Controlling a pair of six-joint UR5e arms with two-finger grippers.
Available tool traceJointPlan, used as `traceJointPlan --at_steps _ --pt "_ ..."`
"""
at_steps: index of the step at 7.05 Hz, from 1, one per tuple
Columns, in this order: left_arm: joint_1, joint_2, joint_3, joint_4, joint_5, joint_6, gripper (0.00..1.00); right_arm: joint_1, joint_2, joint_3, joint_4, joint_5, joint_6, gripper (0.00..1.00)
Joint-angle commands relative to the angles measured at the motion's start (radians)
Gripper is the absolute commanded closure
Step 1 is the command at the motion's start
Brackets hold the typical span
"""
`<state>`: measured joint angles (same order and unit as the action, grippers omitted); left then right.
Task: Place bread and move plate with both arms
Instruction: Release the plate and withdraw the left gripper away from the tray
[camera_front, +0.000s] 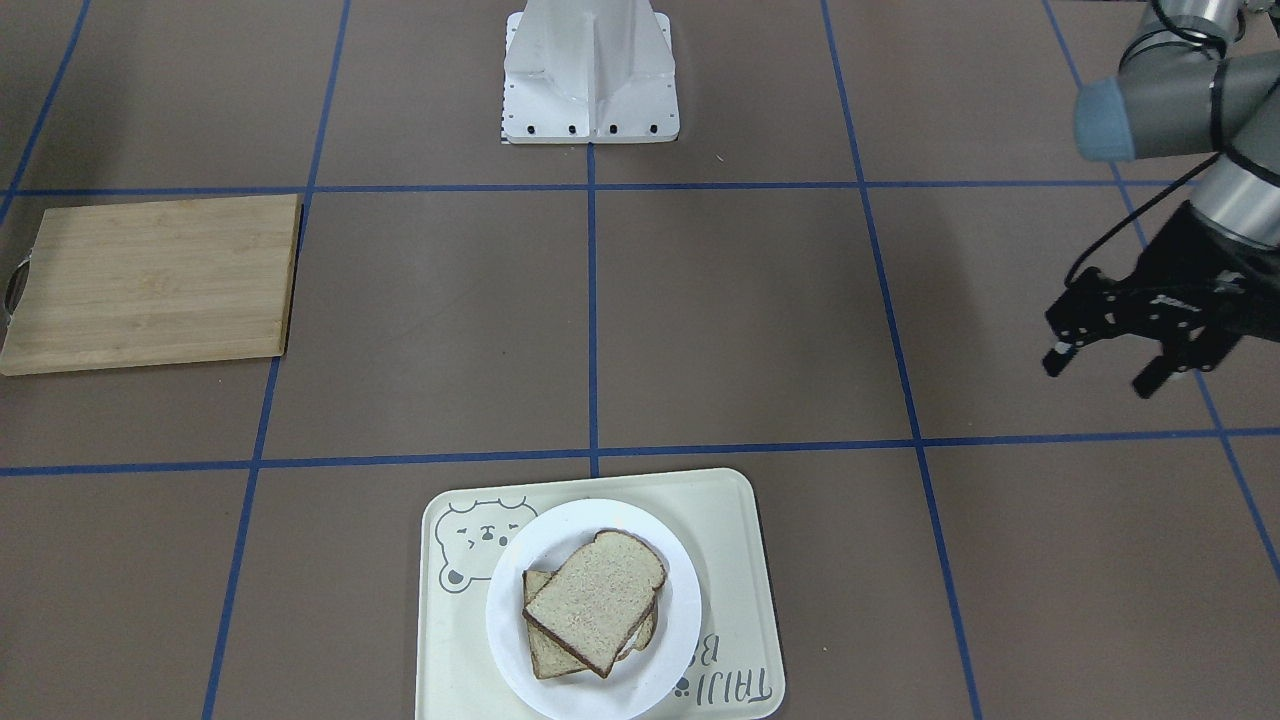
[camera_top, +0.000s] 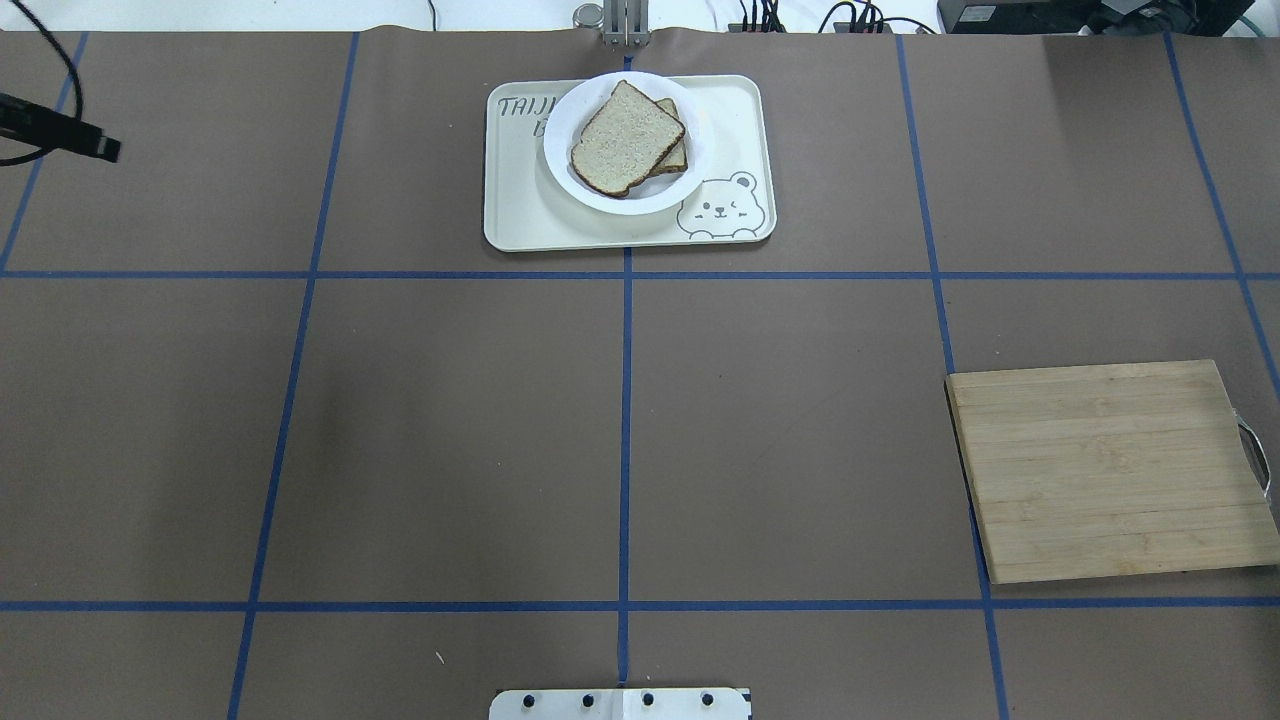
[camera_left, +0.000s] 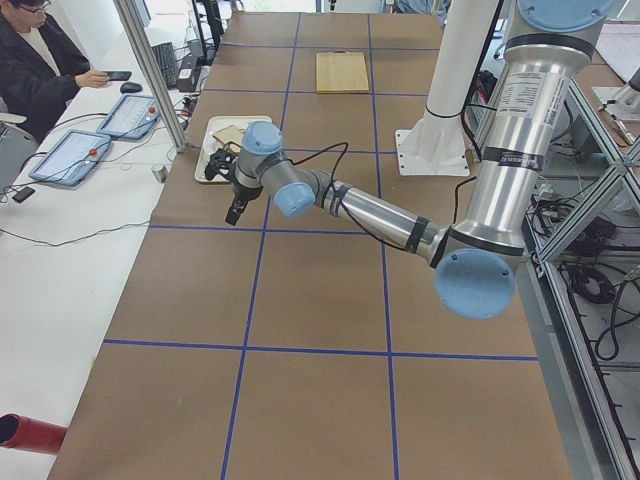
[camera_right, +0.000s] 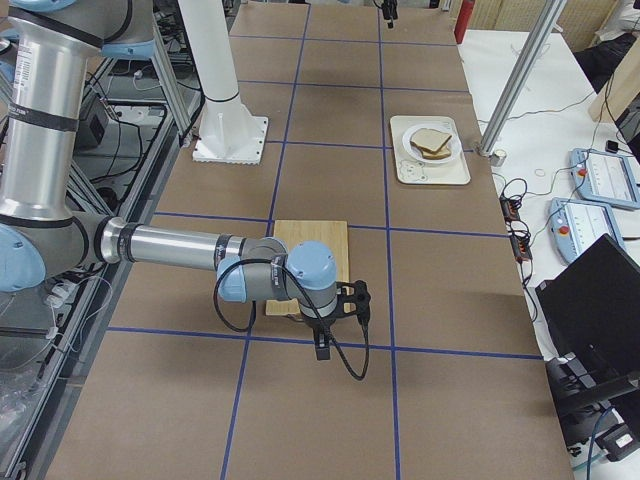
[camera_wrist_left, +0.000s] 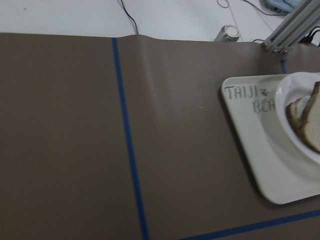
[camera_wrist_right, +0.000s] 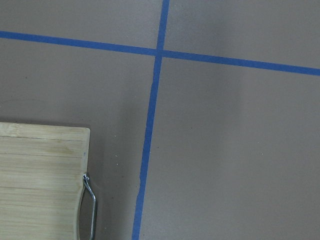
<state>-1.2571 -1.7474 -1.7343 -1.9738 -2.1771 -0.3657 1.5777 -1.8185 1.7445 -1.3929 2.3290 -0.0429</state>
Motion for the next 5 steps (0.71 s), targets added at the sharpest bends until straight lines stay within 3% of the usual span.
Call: traceJointPlan --at_steps 1,2,3,5 --pt "-0.178 0.028 0.01 0.368 -0.009 0.522 0.01 0.001 0.01 0.0 -0.012 0.001 0.0 0.0" --pt "-0.268 0.034 0.048 0.466 -0.053 0.613 0.01 0.001 0.015 0.0 -0.015 0.004 0.0 0.0" --pt "-0.313 0.045 0.137 0.464 -0.146 0.727 0.01 -0.001 0.018 0.0 -0.017 0.006 0.0 0.0" --pt "-0.366 0.11 0.15 0.458 -0.147 0.774 0.01 0.001 0.022 0.003 -0.018 0.009 0.0 0.0"
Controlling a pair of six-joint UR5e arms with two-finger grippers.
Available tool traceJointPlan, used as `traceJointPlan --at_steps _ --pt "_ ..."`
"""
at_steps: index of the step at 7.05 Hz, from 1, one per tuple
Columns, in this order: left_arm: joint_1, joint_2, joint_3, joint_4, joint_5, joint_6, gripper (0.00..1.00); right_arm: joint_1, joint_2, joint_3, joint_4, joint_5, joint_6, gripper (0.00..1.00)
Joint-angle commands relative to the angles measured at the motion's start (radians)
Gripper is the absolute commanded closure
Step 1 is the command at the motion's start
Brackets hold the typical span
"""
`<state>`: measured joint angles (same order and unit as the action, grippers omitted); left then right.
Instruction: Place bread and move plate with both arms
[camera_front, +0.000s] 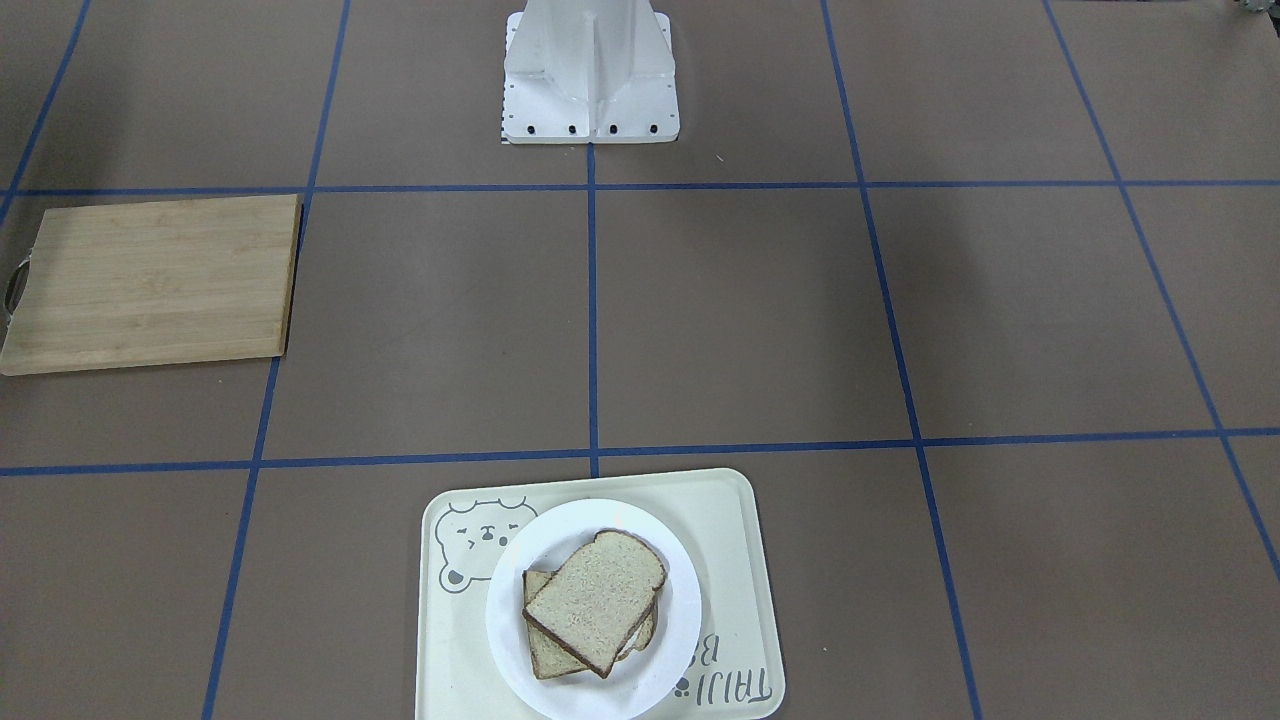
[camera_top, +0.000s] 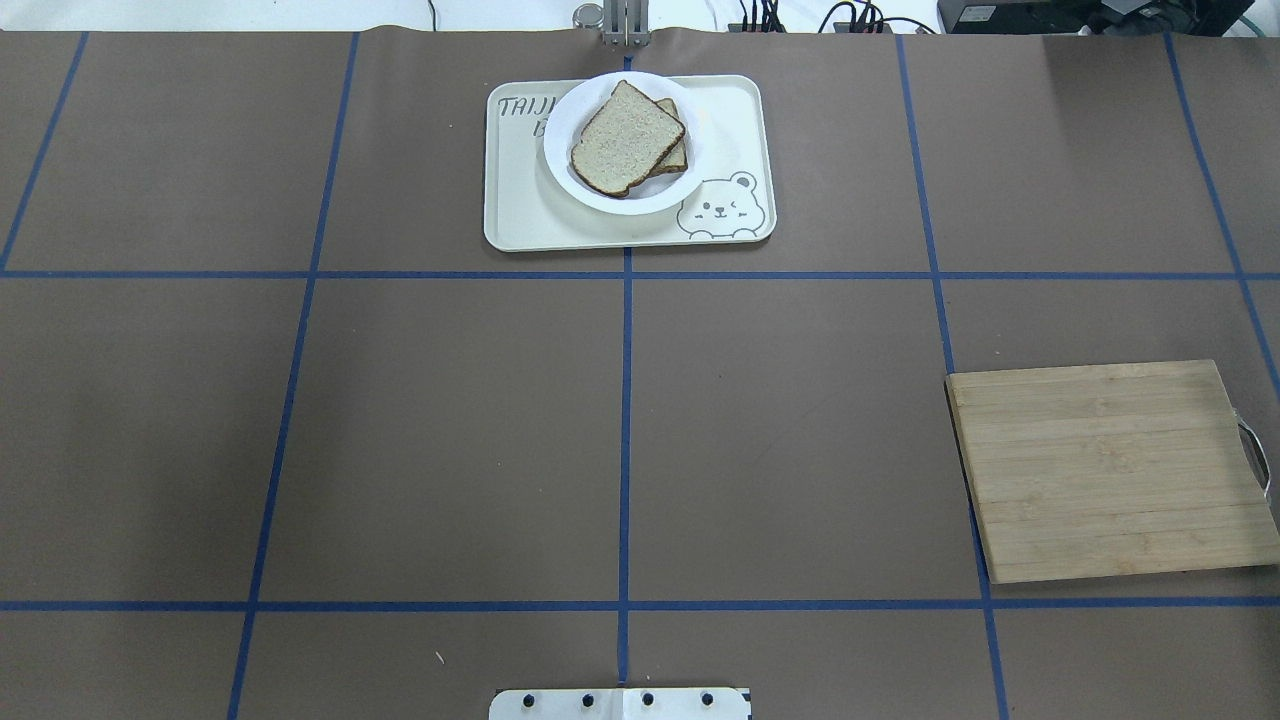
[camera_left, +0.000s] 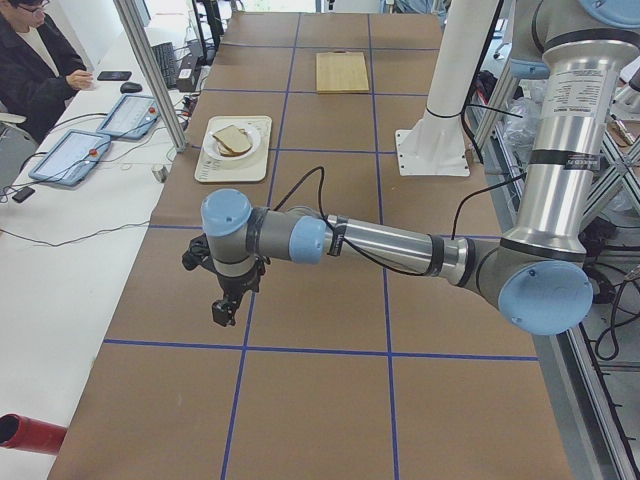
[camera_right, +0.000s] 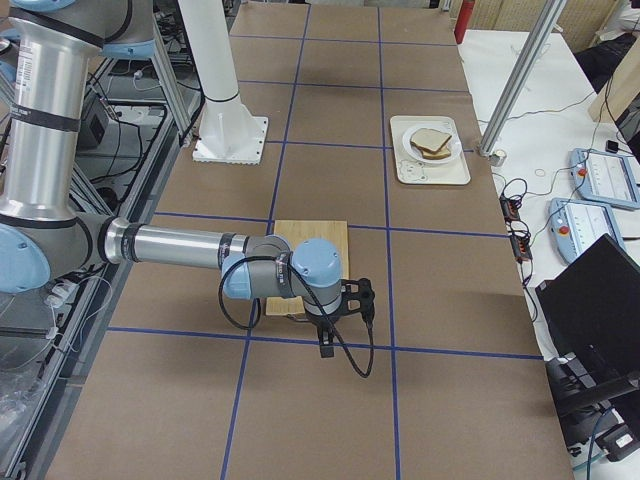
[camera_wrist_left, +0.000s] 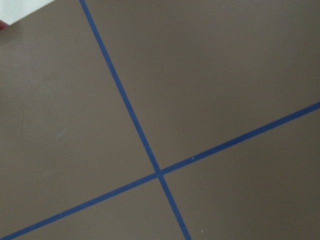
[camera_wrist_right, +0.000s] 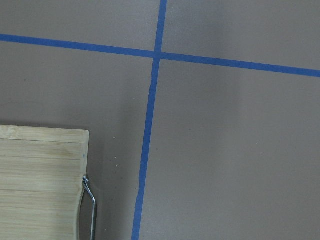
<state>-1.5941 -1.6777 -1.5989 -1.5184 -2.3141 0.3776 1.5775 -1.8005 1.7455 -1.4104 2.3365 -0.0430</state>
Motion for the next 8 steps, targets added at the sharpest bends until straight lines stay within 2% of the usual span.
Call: traceJointPlan --at_steps 1,4,8 --pt "-0.05 0.076 0.005 -0.04 -0.02 0.03 0.01 0.003 0.006 0.002 -0.001 0.001 0.0 0.0" --pt "-0.058 0.186 -0.101 -0.046 -0.013 0.032 0.01 0.003 0.004 0.003 0.001 -0.005 0.002 0.0" --pt "-0.058 0.21 -0.095 -0.046 -0.013 0.034 0.01 0.003 -0.002 0.002 0.011 -0.008 0.005 0.0"
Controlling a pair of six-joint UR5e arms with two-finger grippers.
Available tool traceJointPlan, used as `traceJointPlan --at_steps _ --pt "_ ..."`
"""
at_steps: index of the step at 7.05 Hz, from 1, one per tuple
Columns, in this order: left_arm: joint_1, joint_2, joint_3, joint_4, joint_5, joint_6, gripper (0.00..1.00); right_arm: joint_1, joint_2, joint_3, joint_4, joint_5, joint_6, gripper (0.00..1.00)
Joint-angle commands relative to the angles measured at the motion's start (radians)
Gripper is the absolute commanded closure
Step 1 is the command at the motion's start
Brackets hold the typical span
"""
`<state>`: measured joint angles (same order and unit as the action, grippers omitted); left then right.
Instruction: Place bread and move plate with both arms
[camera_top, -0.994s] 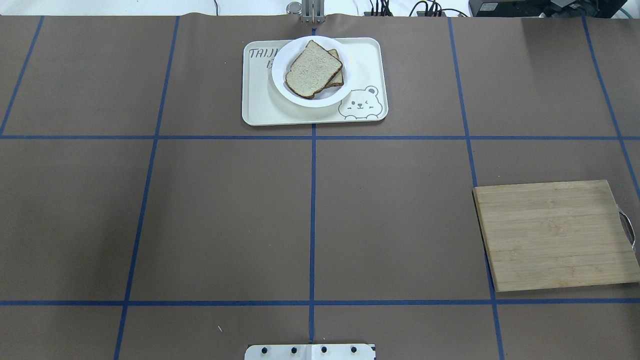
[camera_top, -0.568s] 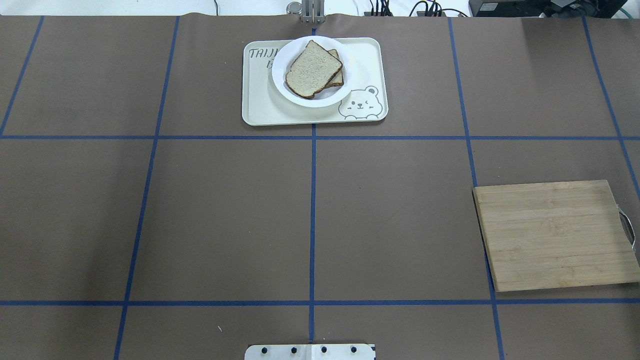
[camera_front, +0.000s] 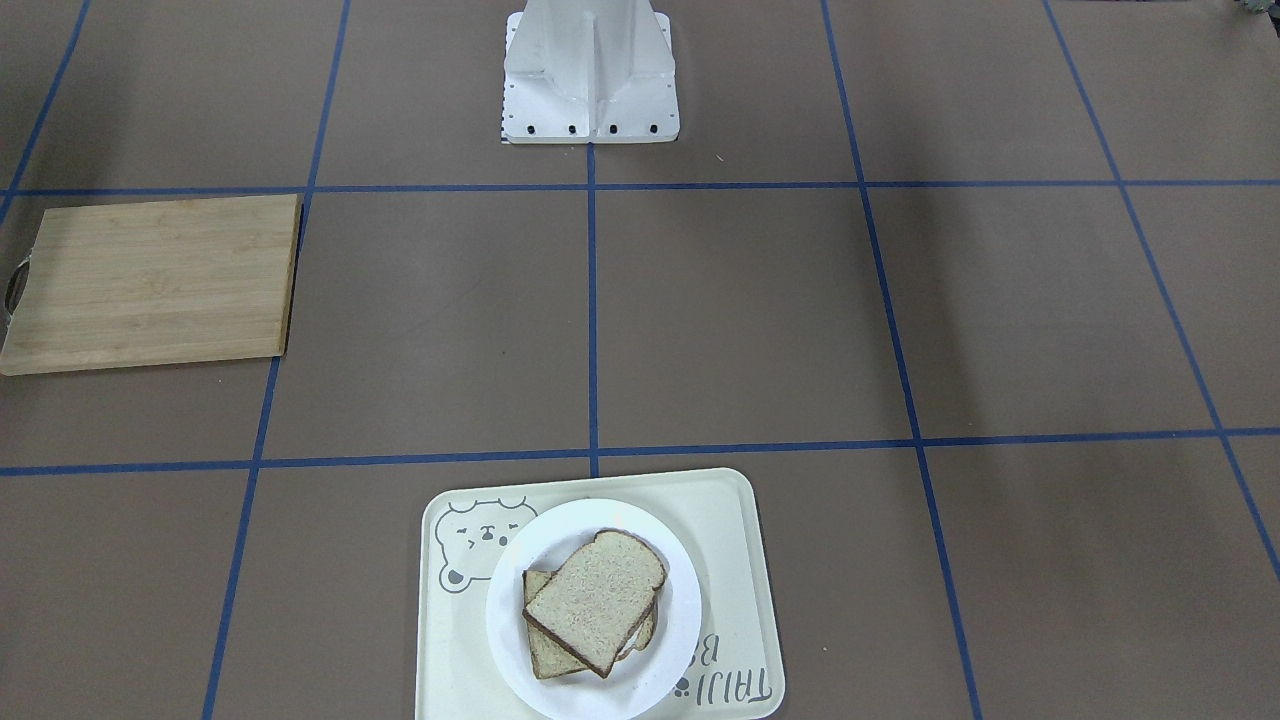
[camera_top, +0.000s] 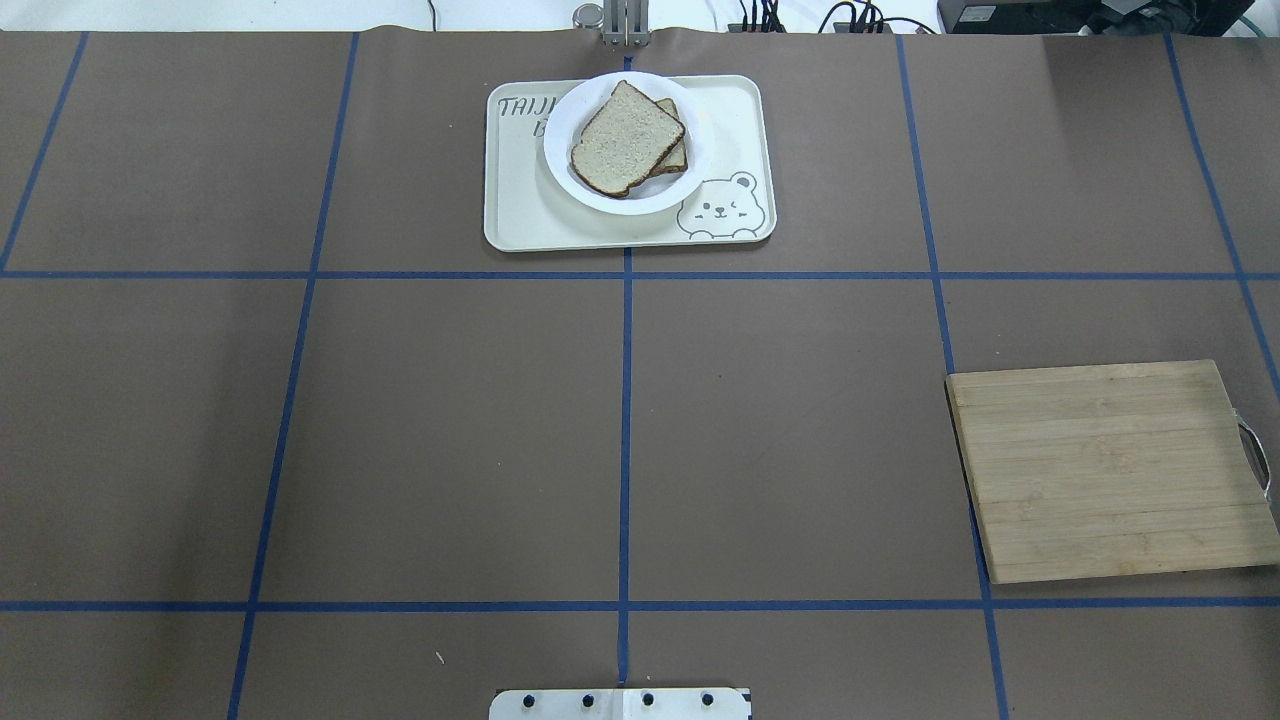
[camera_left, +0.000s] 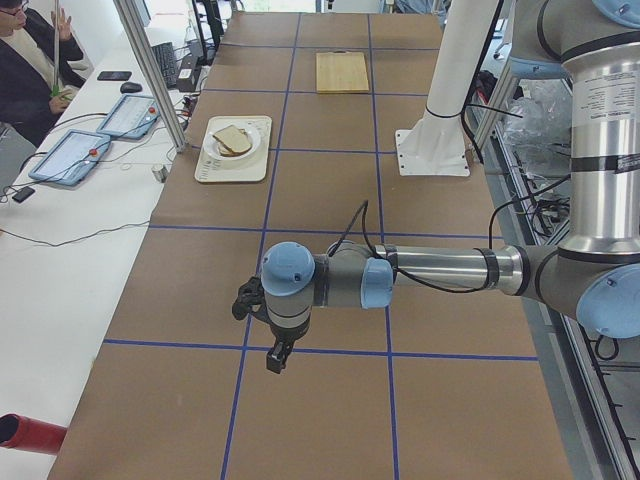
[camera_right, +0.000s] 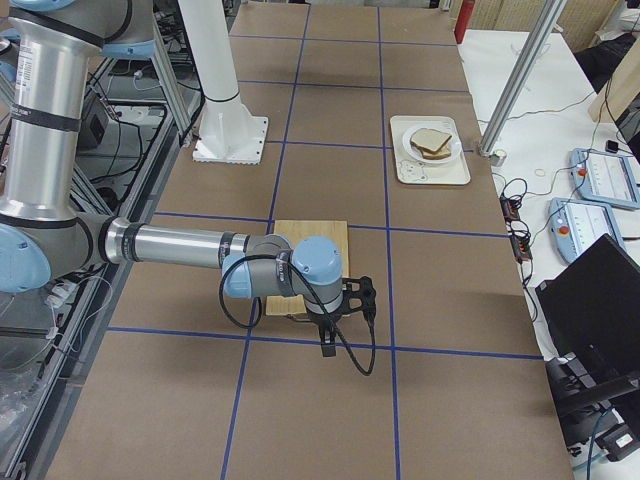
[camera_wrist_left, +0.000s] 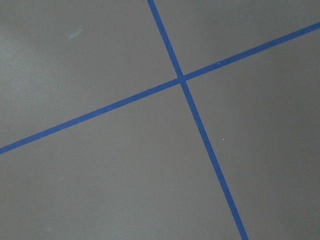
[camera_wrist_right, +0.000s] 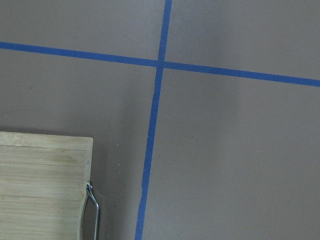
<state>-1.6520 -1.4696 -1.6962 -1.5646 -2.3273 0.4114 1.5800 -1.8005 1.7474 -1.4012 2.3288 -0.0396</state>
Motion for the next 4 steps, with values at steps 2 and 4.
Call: traceJointPlan --at_steps 2,4 --pt "0.0 0.002 0.003 0.001 0.0 0.0 0.01 0.0 -0.007 0.0 0.004 0.0 0.004 0.0" --pt "-0.002 0.003 0.003 0.001 0.0 0.0 0.01 0.0 -0.01 0.0 0.004 0.001 0.004 0.0"
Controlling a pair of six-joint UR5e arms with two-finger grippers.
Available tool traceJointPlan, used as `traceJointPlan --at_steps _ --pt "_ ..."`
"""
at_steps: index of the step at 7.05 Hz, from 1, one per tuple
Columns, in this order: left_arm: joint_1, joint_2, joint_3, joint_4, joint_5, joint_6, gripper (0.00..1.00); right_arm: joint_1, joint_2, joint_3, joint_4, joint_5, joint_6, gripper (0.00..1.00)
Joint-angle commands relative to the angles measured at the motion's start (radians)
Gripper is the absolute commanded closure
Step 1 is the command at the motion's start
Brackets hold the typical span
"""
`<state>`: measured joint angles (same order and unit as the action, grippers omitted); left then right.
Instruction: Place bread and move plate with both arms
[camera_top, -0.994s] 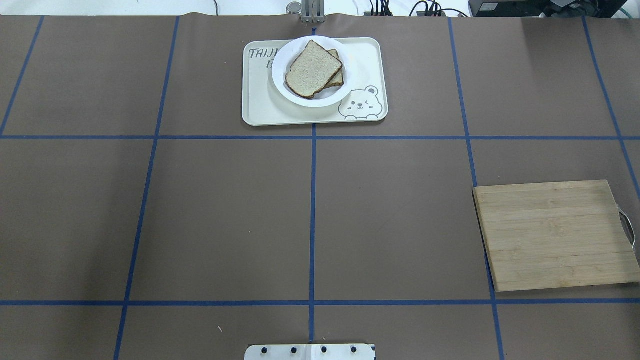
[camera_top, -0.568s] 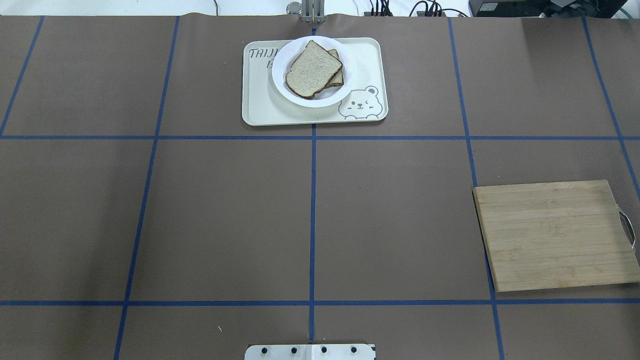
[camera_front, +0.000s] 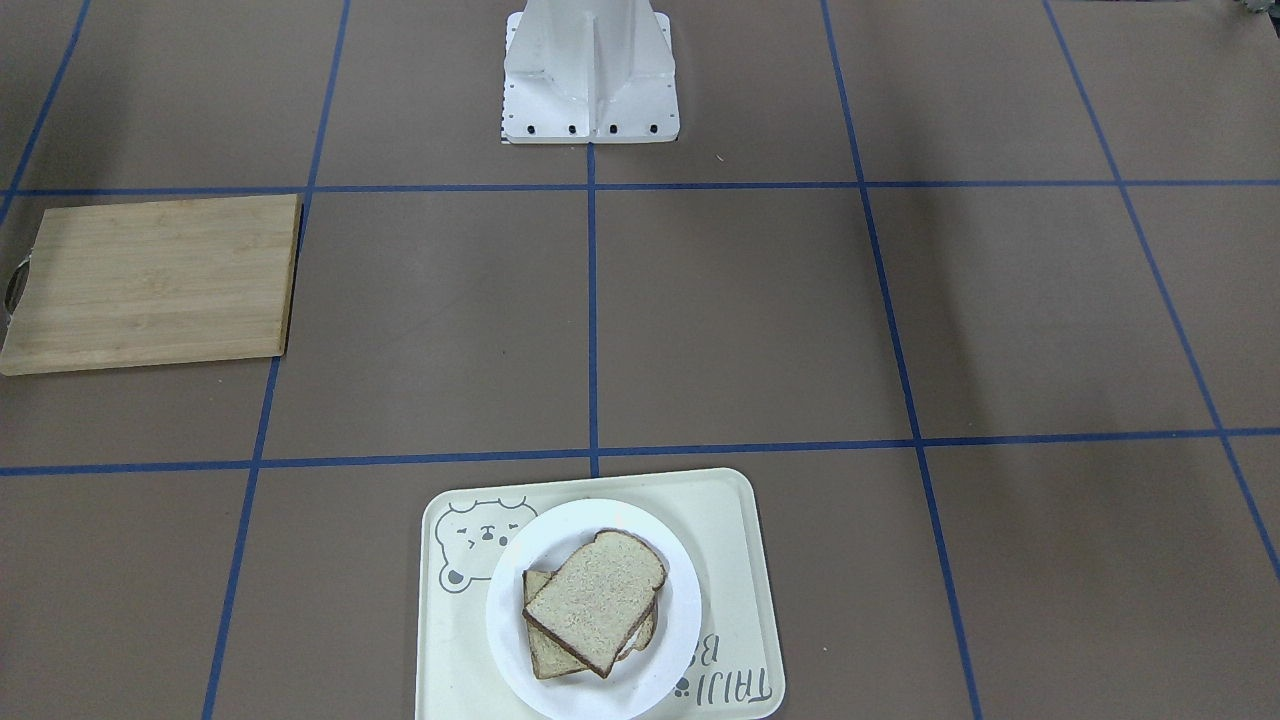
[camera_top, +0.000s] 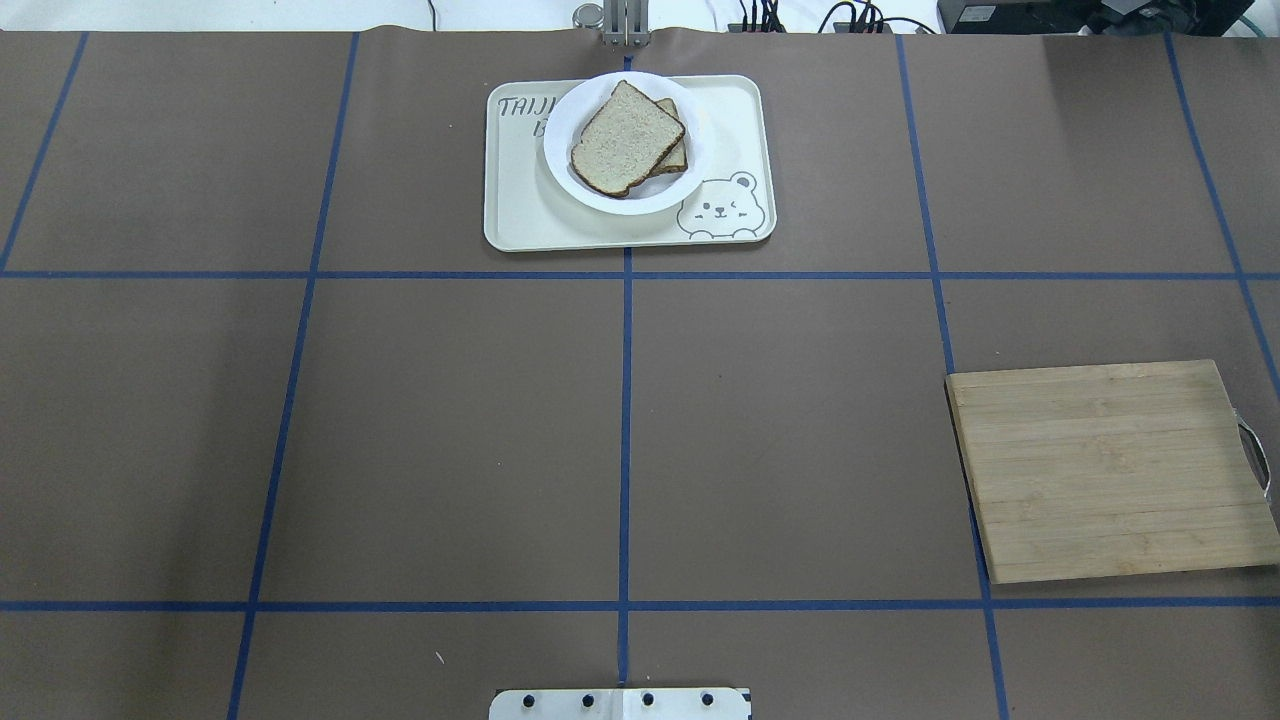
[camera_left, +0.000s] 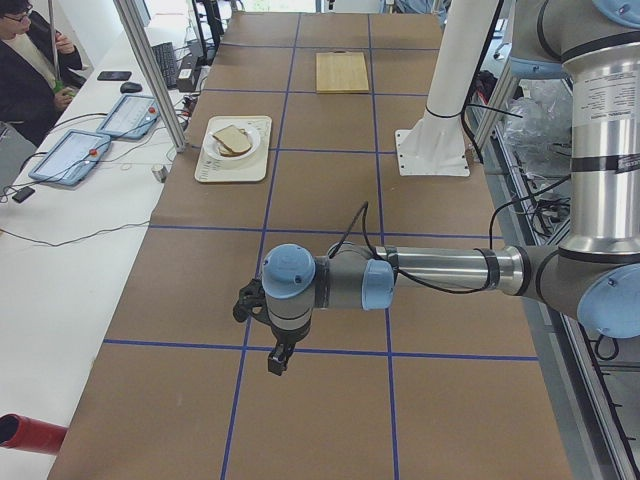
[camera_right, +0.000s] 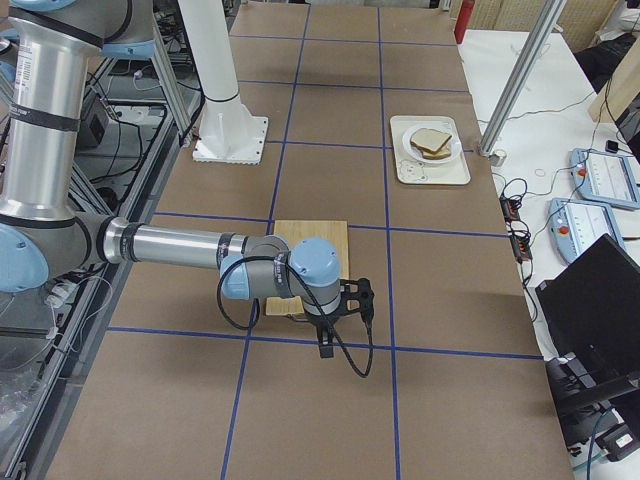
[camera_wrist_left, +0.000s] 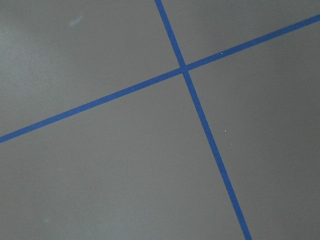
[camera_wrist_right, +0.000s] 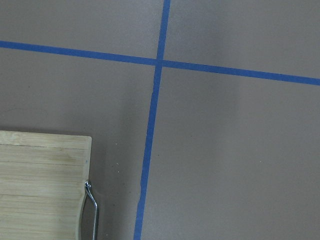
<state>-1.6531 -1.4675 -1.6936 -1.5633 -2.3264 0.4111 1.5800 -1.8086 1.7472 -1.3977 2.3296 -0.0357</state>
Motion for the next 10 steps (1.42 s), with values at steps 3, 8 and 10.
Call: traceJointPlan --at_steps 3,8,10 --pt "-0.001 0.001 0.0 0.0 -0.001 0.0 0.01 0.0 -0.001 0.002 0.002 0.004 0.002 0.0" --pt "0.001 0.003 0.002 0.0 0.001 0.0 0.01 0.0 -0.001 0.002 0.002 0.002 0.002 0.0" --pt "0.001 0.026 -0.009 -0.001 -0.001 0.0 0.01 0.0 -0.001 0.002 0.002 0.002 0.002 0.0"
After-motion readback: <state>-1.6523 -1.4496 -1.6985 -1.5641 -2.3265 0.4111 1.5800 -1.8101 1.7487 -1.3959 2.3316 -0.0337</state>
